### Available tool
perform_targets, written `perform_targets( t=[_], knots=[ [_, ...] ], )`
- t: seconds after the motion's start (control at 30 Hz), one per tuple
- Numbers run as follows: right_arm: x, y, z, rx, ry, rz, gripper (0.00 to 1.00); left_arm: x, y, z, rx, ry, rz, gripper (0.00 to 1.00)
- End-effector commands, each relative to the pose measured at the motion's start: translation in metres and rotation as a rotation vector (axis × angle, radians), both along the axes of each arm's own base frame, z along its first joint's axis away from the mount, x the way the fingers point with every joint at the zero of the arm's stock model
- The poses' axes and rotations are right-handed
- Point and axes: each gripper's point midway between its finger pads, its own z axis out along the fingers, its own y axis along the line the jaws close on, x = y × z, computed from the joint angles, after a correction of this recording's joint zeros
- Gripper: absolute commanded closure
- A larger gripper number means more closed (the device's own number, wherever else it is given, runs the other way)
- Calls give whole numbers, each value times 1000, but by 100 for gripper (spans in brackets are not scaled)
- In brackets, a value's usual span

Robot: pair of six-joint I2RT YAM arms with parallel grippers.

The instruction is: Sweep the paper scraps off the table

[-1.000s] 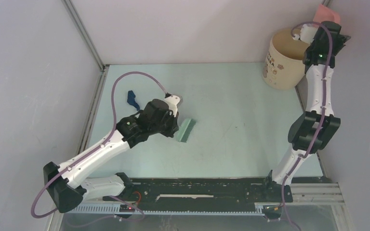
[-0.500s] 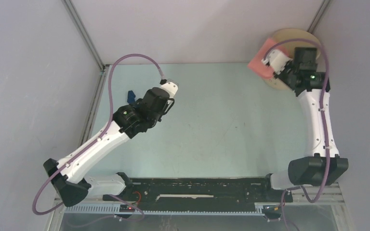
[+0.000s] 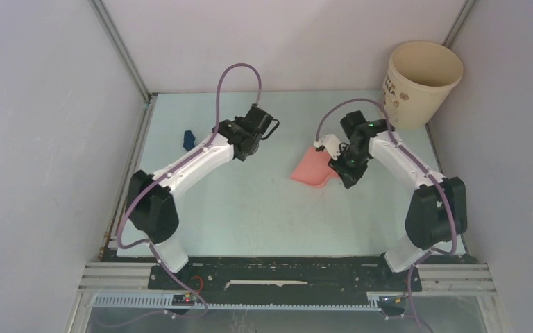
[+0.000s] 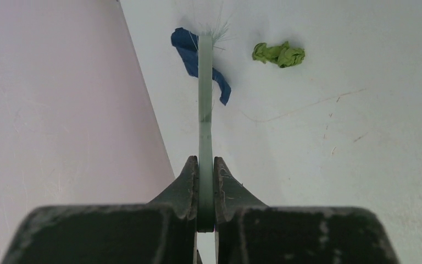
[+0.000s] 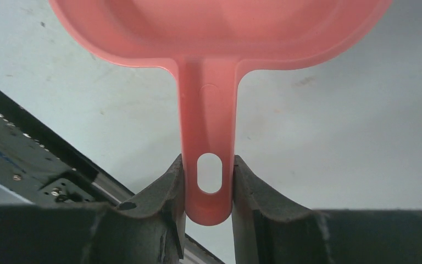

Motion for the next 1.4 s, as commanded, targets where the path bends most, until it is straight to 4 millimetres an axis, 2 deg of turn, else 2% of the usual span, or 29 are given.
perform_targets(
  t=[0.0, 0.13, 0.23, 0.37, 0.5, 0.63, 0.73, 0.9, 1.0, 1.07, 1.17, 1.37],
  knots=[
    [-9, 41, -17, 76, 92, -28, 100, 22, -7, -1, -32, -25, 26, 100],
    [-8, 58, -38, 77, 137, -18, 100, 46, -12, -26, -78, 2, 27, 100],
    [-3, 56, -56, 35, 151, -14, 100, 59, -14, -46, -80, 50, 19, 100],
    [-5, 59, -67, 33, 185, -16, 100, 56, -29, -69, -151, 136, -3, 100],
    [-10, 67, -71, 62, 216, -9, 100, 29, -65, -81, -364, 255, -90, 100],
    [-14, 68, -78, 48, 231, 1, 100, -2, -98, -71, -515, 314, -156, 100],
    [-24, 75, -80, 71, 269, 23, 100, -29, -127, -63, -681, 389, -191, 100],
    [-43, 81, -88, 46, 305, 68, 100, -74, -188, -37, -995, 504, -286, 99],
    [-47, 83, -88, 54, 304, 64, 100, -98, -212, -13, -1145, 558, -349, 99],
    [-49, 83, -87, 63, 301, 60, 100, -101, -213, 1, -1189, 534, -349, 99],
    [-54, 81, -88, 66, 291, 54, 100, -92, -192, 23, -1133, 414, -324, 99],
    [-57, 77, -86, 79, 266, 41, 100, -53, -115, 53, -762, 148, -203, 100]
  ],
)
